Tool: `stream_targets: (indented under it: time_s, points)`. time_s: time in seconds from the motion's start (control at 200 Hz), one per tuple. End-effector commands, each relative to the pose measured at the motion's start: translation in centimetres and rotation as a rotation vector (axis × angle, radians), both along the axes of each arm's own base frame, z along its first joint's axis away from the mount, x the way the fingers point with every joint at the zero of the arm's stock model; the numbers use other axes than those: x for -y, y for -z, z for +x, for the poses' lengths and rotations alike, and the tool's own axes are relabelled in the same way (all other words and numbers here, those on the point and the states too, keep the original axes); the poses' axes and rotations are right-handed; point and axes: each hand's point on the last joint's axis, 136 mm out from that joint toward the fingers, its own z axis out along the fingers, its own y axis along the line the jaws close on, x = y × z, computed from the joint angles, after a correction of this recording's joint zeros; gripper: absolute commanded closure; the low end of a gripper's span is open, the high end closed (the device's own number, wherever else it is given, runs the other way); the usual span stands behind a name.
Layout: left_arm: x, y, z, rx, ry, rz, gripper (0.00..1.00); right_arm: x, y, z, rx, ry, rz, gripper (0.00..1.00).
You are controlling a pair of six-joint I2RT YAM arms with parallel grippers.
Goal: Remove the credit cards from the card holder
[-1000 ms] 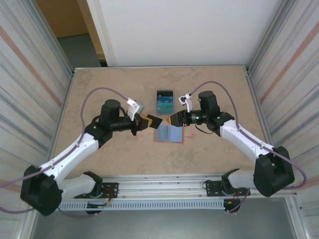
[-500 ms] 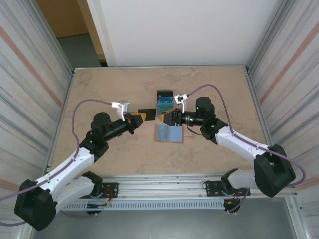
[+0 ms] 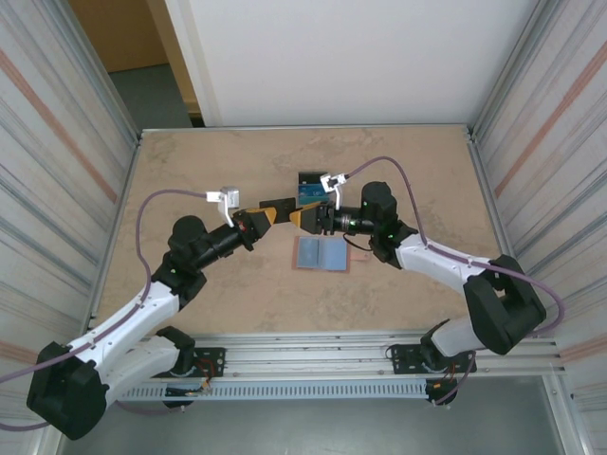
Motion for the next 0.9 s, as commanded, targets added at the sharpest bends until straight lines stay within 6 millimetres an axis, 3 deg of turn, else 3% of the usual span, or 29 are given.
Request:
stream_targets:
  time_s: [0.0, 0.13, 0.231, 0.306, 0.446, 0.521, 0.606, 0.722, 0.892]
  points:
    - [0.0, -1.2, -0.5, 0.036, 0.017, -0.038, 1.00, -0.9, -2.7, 0.1, 0.040, -0.044, 0.083, 0.61]
    - [0.1, -0.9, -0.5, 0.031, 0.018, -0.036, 1.00, -1.4, -3.5, 0.0, 0.045, -0.084, 0.126, 0.75]
    - [0.0, -0.7, -0.4, 0.029, 0.010, -0.036, 1.00, -1.7, -3.8, -0.2, 0.047, -0.111, 0.139, 0.95]
    - [-0.1, -0.6, -0.3, 0.026, 0.006, -0.031, 0.98, -1.6, -3.8, -0.4, 0.057, -0.116, 0.138, 1.00]
    - [-0.3, -0.4, -0.3, 0.019, -0.008, -0.018, 0.91, -1.1, -3.9, -0.9, 0.078, -0.120, 0.127, 1.00]
    - [-0.4, -0.4, -0.5, 0.023, -0.009, 0.002, 0.80, -0.7, -3.7, -0.9, 0.084, -0.106, 0.102, 1.00]
    - [-0.7, -1.1, -0.8, 0.047, -0.008, 0.044, 0.60, 0.0, -3.2, -0.8, 0.093, -0.084, 0.057, 1.00]
    - [-1.2, -2.4, -1.6, 0.112, 0.008, 0.148, 0.39, 1.0, -2.7, -1.2, 0.122, -0.054, -0.021, 1.00]
    - [-0.9, -3.9, -3.1, 0.209, 0.084, 0.291, 0.28, 2.7, -1.9, -2.8, 0.161, -0.069, -0.131, 1.00]
